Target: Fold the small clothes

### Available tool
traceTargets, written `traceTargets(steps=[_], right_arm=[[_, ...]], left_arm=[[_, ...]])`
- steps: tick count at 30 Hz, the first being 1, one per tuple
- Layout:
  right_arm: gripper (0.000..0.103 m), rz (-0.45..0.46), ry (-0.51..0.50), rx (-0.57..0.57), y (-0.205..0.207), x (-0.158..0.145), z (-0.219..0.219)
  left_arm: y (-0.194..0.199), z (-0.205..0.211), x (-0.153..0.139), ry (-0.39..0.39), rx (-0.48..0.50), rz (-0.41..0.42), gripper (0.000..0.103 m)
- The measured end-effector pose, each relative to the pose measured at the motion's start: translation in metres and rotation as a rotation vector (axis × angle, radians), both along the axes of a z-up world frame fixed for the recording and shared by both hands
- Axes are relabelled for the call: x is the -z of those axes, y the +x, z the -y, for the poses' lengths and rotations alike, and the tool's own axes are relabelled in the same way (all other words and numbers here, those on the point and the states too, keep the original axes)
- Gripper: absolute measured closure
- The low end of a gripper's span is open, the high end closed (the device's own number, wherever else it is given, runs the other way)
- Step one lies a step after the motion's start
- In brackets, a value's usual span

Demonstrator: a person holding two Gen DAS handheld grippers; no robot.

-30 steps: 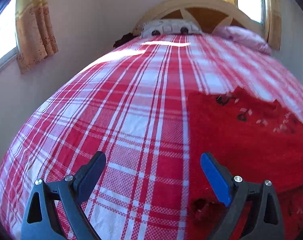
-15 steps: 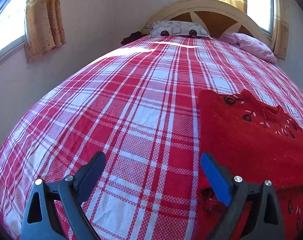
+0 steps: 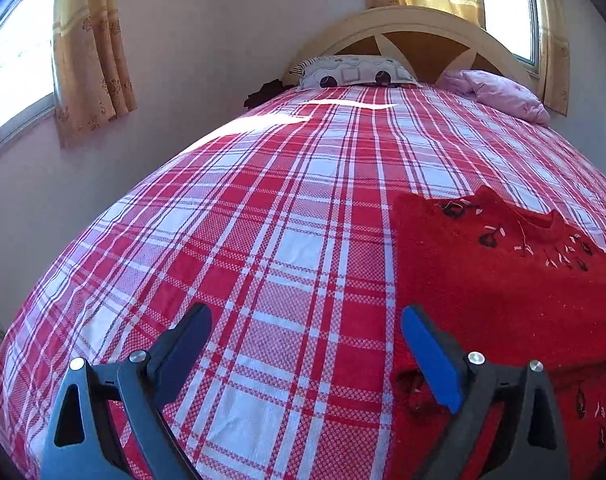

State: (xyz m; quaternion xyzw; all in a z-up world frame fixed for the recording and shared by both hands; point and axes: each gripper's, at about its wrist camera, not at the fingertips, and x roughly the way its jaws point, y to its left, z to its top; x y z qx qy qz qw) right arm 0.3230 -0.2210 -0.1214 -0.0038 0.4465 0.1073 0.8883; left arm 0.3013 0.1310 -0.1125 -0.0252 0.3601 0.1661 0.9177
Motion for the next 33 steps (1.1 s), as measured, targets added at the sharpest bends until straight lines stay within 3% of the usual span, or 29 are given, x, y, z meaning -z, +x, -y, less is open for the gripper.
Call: traceTargets(steps=[3, 6, 8, 10, 18, 24, 33], right_arm=[[0.061, -0.031, -0.031, -0.013, -0.004, 0.010, -0.003], [0.048, -0.065, -0.006, 0.015, 0.002, 0.025, 0.006], [0.050, -0.094, 0.110, 0.053, 0.005, 0.029, 0.022], [0.050, -0.100, 0.169, 0.073, -0.001, 0.024, 0.030], [0.050, -0.115, 0.150, 0.015, -0.045, 0.020, 0.021], [0.058, -0.114, 0.165, 0.016, -0.070, 0.019, 0.024], [0.059, -0.100, 0.180, 0.015, -0.116, 0.020, 0.023]], left_arm=[[0.006, 0.006, 0.020, -0.029, 0.036, -0.068, 0.007], [0.012, 0.008, 0.045, -0.041, 0.031, -0.121, 0.007], [0.003, 0.000, 0.035, -0.075, 0.011, -0.081, 0.007], [-0.003, -0.002, 0.031, -0.079, 0.008, -0.091, 0.007], [-0.054, 0.008, 0.043, -0.127, 0.048, -0.127, 0.007], [-0.090, 0.022, 0.038, -0.142, 0.071, -0.130, 0.007], [-0.140, 0.040, 0.043, -0.112, 0.132, -0.145, 0.007]])
